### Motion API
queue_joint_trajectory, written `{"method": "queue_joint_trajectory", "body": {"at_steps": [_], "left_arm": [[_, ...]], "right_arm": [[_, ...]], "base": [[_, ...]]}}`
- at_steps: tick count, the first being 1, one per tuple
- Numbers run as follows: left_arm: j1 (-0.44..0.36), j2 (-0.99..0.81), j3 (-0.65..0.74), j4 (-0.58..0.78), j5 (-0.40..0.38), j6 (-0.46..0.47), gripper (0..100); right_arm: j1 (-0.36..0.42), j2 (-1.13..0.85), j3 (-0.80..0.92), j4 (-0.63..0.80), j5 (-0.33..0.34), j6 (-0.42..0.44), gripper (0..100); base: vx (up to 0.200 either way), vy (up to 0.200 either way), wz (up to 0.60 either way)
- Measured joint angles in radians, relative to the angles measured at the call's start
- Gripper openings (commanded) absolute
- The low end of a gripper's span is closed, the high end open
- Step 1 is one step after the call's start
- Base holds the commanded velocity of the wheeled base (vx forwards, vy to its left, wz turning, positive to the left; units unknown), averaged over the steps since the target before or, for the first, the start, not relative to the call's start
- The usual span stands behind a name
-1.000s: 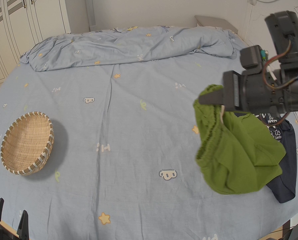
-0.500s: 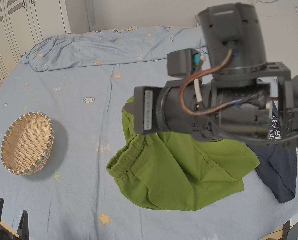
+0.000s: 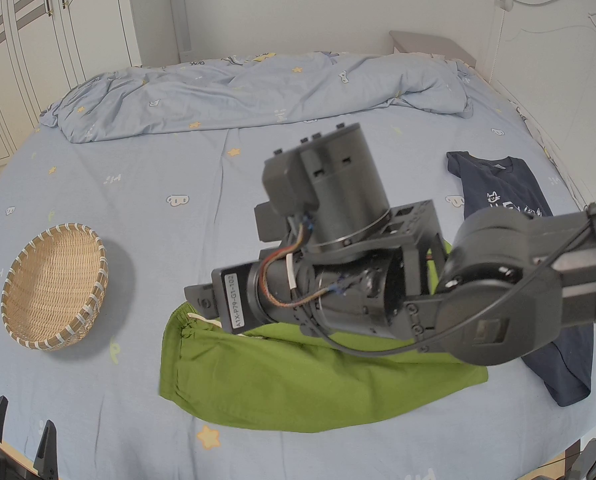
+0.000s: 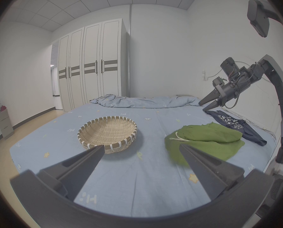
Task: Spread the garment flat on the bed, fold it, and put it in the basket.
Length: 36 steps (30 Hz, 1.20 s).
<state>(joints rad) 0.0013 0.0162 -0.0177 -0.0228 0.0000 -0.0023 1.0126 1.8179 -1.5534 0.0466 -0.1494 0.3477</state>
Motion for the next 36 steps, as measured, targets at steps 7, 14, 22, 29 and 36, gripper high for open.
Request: {"method": "queue_joint_trajectory", "body": {"at_steps": [7,14,22,29,36], "left_arm": [[0.0,0.0,0.0,0.0,0.0,0.0,100],[0.0,0.0,0.0,0.0,0.0,0.001,100],[-0.001,0.0,0.0,0.001,-0.004,0.006,100],[-0.001,0.0,0.0,-0.003,-0.007,0.028,100],[-0.002,0.0,-0.005,-0.054,-0.006,0.027,100]], "right_arm": [[-0.016,0.044,0.015,0.003,-0.001,0.004,100],[-0.108,-0.021,0.151,0.004,0.003,0.027,100],[-0.285,-0.18,0.433,0.0,0.054,0.075,100],[-0.459,-0.371,0.697,-0.025,0.149,0.101,100],[-0.572,-0.503,0.887,-0.096,0.201,0.102,100]], "base": [[0.0,0.0,0.0],[0.0,0.0,0.0],[0.0,0.0,0.0],[0.0,0.0,0.0],[0.0,0.0,0.0]]}}
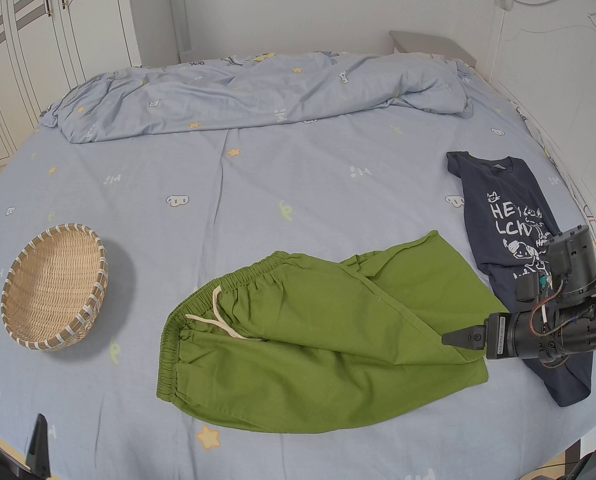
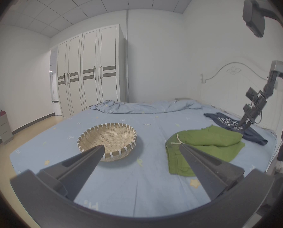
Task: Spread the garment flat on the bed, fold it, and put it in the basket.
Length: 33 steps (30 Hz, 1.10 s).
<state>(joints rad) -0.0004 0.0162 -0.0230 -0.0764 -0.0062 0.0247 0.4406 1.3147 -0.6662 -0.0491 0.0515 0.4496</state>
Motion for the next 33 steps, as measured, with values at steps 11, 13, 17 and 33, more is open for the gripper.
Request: {"method": "queue_joint_trajectory", "body": {"at_steps": [11,13,17,33], "left_arm": [[-0.067,0.195,-0.332,0.104,-0.172,-0.186,100],[-0.087,0.273,-0.363,0.124,-0.234,-0.244,100],[-0.114,0.446,-0.392,0.121,-0.331,-0.317,100],[-0.013,1.234,-0.374,-0.191,-0.606,-0.271,100]], "right_arm": [[-0.039,-0.039,0.057,-0.053,0.017,-0.001,100],[-0.042,-0.039,0.061,-0.06,0.02,-0.001,100],[-0.047,-0.039,0.067,-0.068,0.022,-0.001,100],[-0.053,-0.039,0.084,-0.083,0.025,0.001,100]], "base": [[0.0,0.0,0.0],[0.0,0.0,0.0],[0.0,0.0,0.0],[0.0,0.0,0.0]]}}
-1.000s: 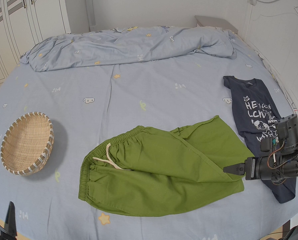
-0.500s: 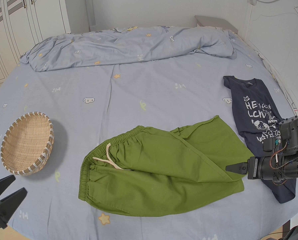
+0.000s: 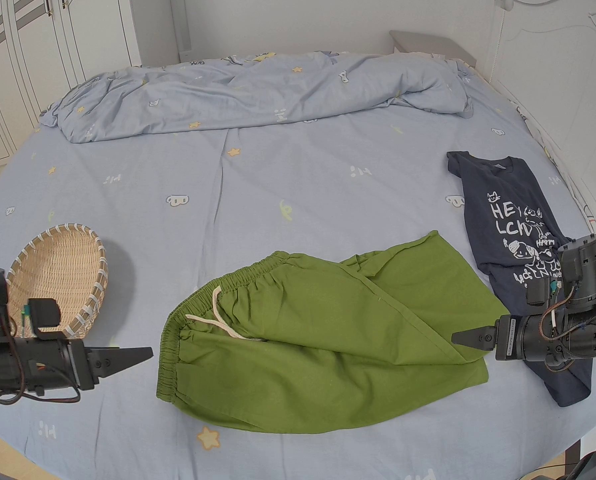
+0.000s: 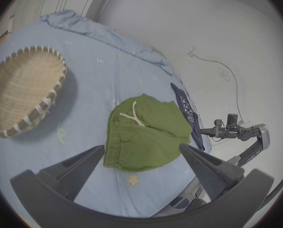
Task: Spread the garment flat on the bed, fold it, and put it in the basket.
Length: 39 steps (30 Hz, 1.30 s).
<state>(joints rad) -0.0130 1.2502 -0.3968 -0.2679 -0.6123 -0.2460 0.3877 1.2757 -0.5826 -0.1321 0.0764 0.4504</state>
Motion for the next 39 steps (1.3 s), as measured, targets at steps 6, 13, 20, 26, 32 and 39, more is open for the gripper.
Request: {"method": "queue_joint_trajectory", "body": {"at_steps": [6,13,20,26,32,39], "left_arm": [[0.059,0.279,0.024,-0.151,-0.104,0.031,100],[0.078,0.489,0.033,-0.289,-0.149,0.049,100],[0.048,0.566,0.032,-0.319,-0.155,0.047,100],[0.005,0.574,0.038,-0.32,-0.157,0.046,100],[0.0,0.569,0.046,-0.319,-0.159,0.044,0],[0.009,0.562,0.068,-0.32,-0.161,0.044,0]], "right_arm": [[-0.002,0.0,0.006,-0.004,0.0,-0.001,100],[0.002,0.0,0.013,-0.005,0.0,-0.002,100],[0.003,-0.001,0.013,-0.006,0.0,-0.002,100],[0.003,-0.001,0.015,-0.006,0.0,-0.001,100],[0.001,0.0,0.017,-0.005,0.0,-0.001,100],[-0.001,0.001,0.029,-0.006,0.001,0.001,100]], "base": [[0.0,0.0,0.0],[0.0,0.0,0.0],[0.0,0.0,0.0],[0.0,0.0,0.0],[0.0,0.0,0.0],[0.0,0.0,0.0]]}}
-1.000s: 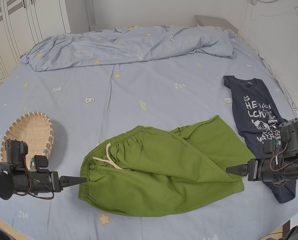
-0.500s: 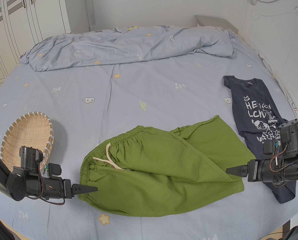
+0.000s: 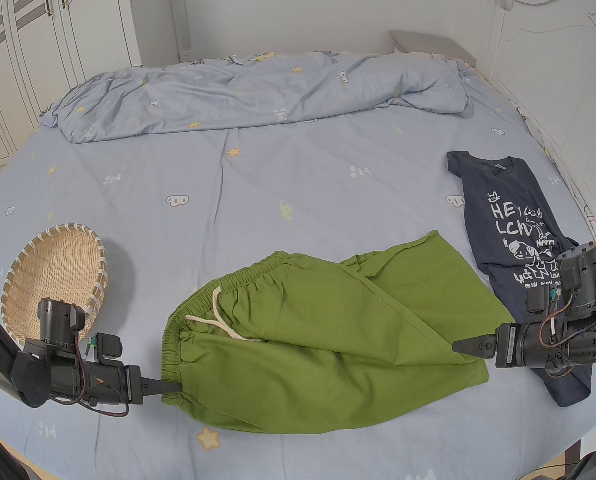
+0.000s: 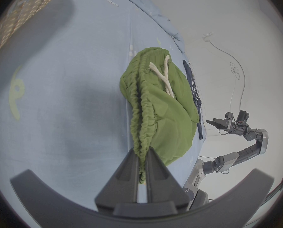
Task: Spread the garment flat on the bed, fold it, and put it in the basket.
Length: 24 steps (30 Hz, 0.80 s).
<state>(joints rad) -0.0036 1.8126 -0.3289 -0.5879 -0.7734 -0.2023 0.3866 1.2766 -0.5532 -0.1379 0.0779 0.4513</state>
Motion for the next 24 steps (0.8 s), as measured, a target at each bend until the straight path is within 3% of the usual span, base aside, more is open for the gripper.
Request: {"method": "queue_joint_trajectory", "body": {"at_steps": [6,15,24], "left_arm": [[0.056,-0.023,0.023,0.0,-0.003,-0.002,0],[0.128,-0.09,0.032,0.0,-0.006,-0.003,0],[0.137,-0.113,0.042,0.001,-0.005,-0.003,0]], "right_arm": [[-0.015,0.001,0.03,0.005,0.026,0.001,100],[-0.116,0.031,0.055,0.051,0.229,-0.012,100],[-0.154,0.139,0.062,0.04,0.274,-0.046,100]], "base": [[0.0,0.0,0.0],[0.0,0.0,0.0],[0.0,0.0,0.0]]}}
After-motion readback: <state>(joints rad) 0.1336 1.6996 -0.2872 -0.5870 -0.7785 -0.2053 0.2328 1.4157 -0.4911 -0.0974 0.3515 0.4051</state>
